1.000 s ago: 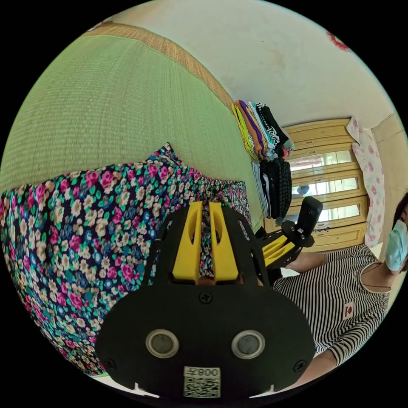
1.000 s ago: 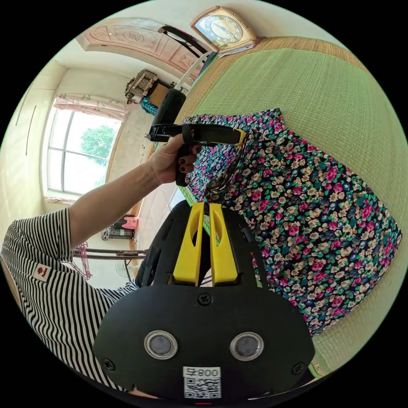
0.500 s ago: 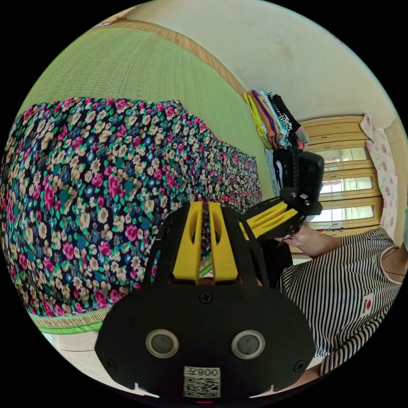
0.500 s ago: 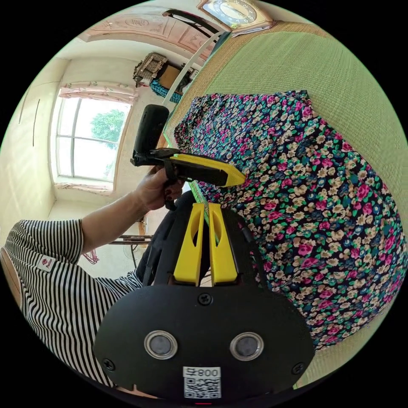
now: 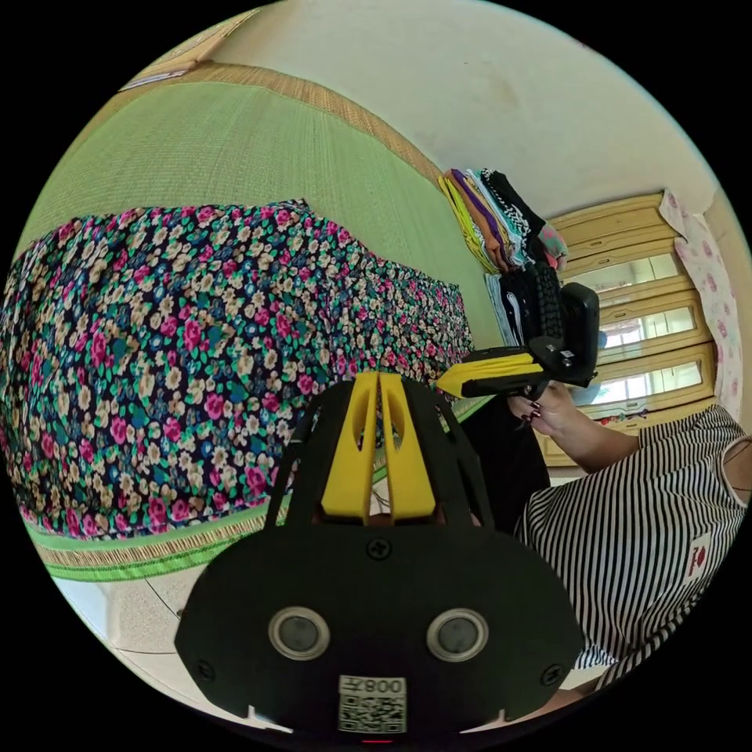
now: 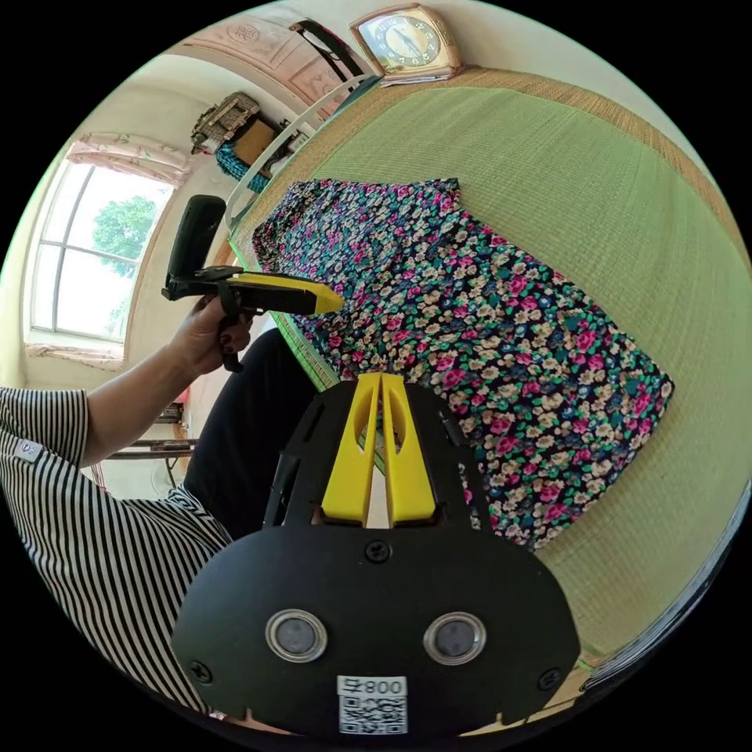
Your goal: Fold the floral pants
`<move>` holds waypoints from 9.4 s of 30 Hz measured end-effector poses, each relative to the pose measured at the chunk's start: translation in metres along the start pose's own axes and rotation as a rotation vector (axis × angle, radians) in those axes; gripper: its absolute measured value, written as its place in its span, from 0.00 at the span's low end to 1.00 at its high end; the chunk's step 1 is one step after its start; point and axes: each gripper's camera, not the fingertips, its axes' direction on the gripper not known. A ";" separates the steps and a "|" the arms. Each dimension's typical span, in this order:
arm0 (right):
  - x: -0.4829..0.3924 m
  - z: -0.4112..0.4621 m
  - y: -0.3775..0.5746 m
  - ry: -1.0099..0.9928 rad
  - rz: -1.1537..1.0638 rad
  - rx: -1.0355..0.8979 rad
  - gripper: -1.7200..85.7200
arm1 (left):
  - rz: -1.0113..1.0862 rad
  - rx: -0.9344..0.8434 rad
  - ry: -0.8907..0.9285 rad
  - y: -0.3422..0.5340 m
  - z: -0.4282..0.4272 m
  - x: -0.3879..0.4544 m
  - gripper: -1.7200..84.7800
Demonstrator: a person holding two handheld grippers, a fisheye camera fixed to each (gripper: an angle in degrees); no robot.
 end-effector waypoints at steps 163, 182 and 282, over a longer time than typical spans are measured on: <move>-0.239 -0.065 -0.288 0.161 -0.212 -0.093 0.02 | -0.304 0.438 -0.314 0.308 -0.390 -0.108 0.02; -0.092 -0.139 -0.166 0.196 0.187 0.097 0.02 | -0.226 0.337 -0.377 0.201 -0.367 -0.111 0.02; 0.116 -0.041 -0.051 -0.884 0.239 0.215 0.03 | -0.847 0.841 0.674 0.385 -0.229 -0.269 0.13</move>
